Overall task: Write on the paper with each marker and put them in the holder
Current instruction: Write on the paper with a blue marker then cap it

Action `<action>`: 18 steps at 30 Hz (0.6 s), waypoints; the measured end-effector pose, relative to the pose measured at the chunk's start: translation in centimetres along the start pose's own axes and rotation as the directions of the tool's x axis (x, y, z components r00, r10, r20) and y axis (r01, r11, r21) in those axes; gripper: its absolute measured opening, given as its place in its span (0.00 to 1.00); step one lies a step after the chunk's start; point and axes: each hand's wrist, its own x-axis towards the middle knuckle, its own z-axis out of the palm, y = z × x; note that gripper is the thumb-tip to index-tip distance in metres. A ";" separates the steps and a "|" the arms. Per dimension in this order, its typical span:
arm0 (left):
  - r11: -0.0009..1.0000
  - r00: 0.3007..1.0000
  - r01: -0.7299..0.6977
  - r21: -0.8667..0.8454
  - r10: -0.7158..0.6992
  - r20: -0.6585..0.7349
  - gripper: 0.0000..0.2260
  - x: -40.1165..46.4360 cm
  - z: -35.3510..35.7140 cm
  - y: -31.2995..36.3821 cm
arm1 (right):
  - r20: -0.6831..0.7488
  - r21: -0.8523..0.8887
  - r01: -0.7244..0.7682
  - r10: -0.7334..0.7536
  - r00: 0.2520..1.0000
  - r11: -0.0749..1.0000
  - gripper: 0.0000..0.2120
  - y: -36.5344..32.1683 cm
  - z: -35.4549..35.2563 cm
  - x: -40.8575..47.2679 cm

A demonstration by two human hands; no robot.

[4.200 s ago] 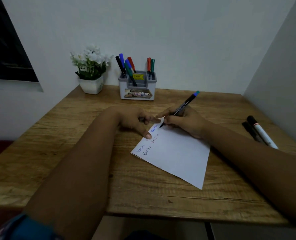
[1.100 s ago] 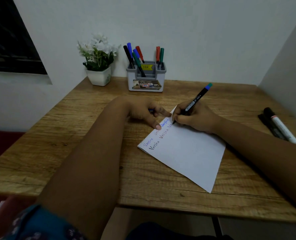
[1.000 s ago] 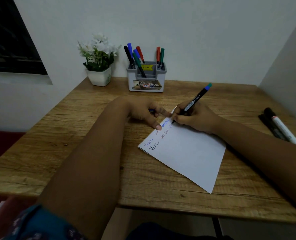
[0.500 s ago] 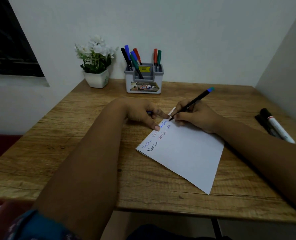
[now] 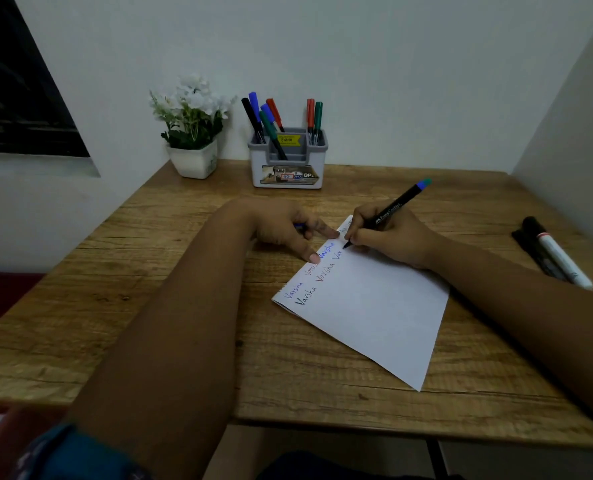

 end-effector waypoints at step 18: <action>1.000 1.000 0.000 -0.014 0.000 -0.019 0.27 0.2 0.0 -0.2 | -0.035 0.126 -0.047 0.052 0.998 0.991 0.04 0.6 -0.1 0.5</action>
